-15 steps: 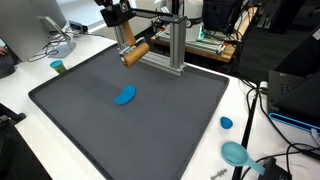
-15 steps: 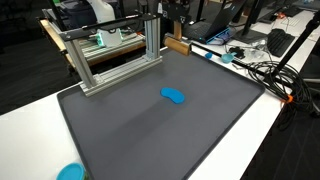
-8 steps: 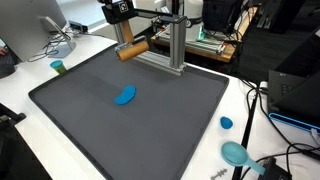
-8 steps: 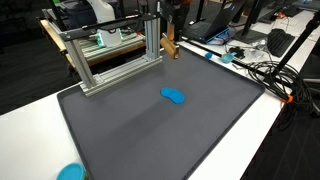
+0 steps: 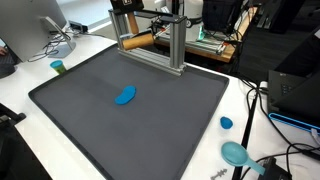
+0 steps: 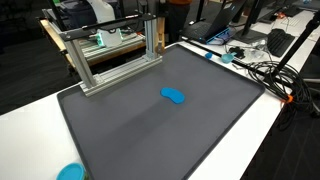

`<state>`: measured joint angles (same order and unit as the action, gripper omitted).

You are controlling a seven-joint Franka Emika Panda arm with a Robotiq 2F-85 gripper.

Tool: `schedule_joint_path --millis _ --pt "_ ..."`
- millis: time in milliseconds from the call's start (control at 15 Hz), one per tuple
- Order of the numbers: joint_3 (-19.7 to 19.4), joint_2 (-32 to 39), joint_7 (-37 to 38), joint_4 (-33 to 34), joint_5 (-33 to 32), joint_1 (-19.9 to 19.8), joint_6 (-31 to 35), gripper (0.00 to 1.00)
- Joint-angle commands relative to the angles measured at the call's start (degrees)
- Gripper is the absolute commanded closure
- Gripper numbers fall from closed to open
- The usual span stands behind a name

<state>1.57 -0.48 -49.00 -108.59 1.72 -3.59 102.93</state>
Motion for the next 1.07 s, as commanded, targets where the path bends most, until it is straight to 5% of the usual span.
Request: schedule_joint_path --millis 0,133,200,267,1000 --pt "-1.0 0.1 0.2 0.1 0.0 1.0 -0.2 0.53" --pt "-1.0 0.4 0.2 0.1 0.0 1.0 -0.2 0.53" --pt "-1.0 0.5 0.2 0.1 0.0 1.0 -0.2 0.78" --pt "-1.1 2.0 7.8 2.0 0.0 0.9 -4.0 0.78" --pt "-1.7 -3.2 41.1 -3.8 0.5 0.8 -2.8 0.78"
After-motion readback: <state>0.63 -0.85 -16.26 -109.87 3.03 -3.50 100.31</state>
